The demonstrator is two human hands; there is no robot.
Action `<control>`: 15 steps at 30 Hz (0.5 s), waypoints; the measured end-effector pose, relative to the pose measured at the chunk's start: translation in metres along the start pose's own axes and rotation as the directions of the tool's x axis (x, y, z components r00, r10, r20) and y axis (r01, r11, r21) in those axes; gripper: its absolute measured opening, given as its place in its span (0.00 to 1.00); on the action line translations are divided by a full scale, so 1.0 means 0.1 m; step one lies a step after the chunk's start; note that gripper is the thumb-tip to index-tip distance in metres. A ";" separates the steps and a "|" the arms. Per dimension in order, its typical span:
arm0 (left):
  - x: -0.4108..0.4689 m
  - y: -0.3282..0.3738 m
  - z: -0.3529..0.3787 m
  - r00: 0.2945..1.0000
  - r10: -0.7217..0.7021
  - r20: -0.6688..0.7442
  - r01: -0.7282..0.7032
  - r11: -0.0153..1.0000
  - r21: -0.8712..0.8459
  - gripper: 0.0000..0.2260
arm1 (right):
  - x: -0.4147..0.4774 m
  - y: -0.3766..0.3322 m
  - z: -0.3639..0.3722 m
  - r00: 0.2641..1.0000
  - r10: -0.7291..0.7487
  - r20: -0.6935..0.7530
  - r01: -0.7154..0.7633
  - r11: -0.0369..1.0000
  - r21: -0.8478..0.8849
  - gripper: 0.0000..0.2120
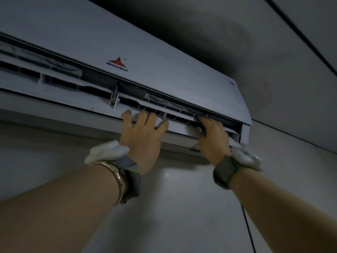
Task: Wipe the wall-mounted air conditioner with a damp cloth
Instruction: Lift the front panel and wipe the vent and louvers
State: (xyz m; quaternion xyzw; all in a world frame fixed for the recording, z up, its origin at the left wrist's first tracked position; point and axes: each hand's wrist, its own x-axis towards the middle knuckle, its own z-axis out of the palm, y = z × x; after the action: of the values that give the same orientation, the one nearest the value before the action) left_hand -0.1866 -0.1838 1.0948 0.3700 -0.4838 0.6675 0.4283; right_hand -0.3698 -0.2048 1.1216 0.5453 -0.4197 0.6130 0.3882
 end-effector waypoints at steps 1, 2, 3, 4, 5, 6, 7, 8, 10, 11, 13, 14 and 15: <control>-0.01 -0.01 -0.01 1.000 0.001 0.003 -0.001 1.000 -0.009 0.18 | 0.05 0.09 -0.04 0.998 0.055 0.029 -0.054 0.997 -0.055 0.28; -0.02 -0.01 -0.02 1.000 0.001 0.014 -0.001 1.000 -0.014 0.19 | 0.09 0.17 -0.09 0.989 0.134 0.054 -0.127 0.985 -0.117 0.27; -0.02 -0.02 -0.02 1.000 0.000 0.015 0.000 1.000 -0.017 0.20 | 0.13 0.20 -0.13 0.976 0.208 0.063 -0.195 0.968 -0.160 0.27; -0.01 -0.02 -0.03 1.000 -0.002 0.016 0.002 1.000 -0.026 0.20 | 0.15 0.18 -0.13 0.965 0.255 0.060 -0.241 0.955 -0.171 0.25; -0.01 -0.03 -0.04 1.000 -0.005 0.012 0.006 0.999 -0.032 0.20 | 0.17 0.11 -0.10 0.965 0.258 0.044 -0.248 0.955 -0.161 0.21; -0.02 -0.03 -0.03 1.000 -0.009 0.012 0.009 1.000 -0.030 0.18 | 0.15 0.00 -0.07 0.973 0.230 0.026 -0.224 0.964 -0.147 0.19; -0.02 -0.03 -0.02 1.000 -0.010 0.007 0.011 1.000 -0.022 0.16 | 0.12 -0.10 -0.02 0.984 0.179 0.013 -0.176 0.976 -0.132 0.20; -0.02 -0.02 -0.01 1.000 -0.010 -0.001 0.010 1.000 -0.016 0.15 | 0.08 -0.16 0.02 0.993 0.114 0.007 -0.113 0.987 -0.118 0.23; -0.03 -0.01 0.02 1.000 0.002 -0.005 -0.002 1.000 0.000 0.15 | 0.00 -0.16 0.02 0.998 0.061 0.020 -0.058 0.991 -0.121 0.28; -0.03 -0.02 0.02 1.000 0.006 -0.004 -0.006 1.000 0.011 0.16 | 0.01 -0.14 -0.01 0.995 0.096 0.032 -0.091 0.986 -0.138 0.27; -0.03 -0.03 0.02 1.000 0.014 -0.021 -0.013 1.000 0.016 0.19 | 0.05 -0.09 -0.12 0.970 0.240 0.051 -0.227 0.957 -0.183 0.22; -0.03 -0.02 0.03 0.999 0.015 -0.028 -0.015 1.000 0.017 0.19 | 0.06 -0.09 -0.16 0.950 0.306 0.064 -0.290 0.939 -0.187 0.21; -0.03 -0.01 0.04 0.999 0.013 -0.037 -0.012 1.000 0.019 0.18 | 0.07 -0.14 -0.17 0.937 0.342 0.077 -0.325 0.930 -0.171 0.20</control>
State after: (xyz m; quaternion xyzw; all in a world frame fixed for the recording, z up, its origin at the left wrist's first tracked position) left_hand -0.1841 -0.1881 1.0939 0.3582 -0.4720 0.6814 0.4296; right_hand -0.3636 -0.1836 1.1287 0.4658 -0.5727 0.6058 0.2968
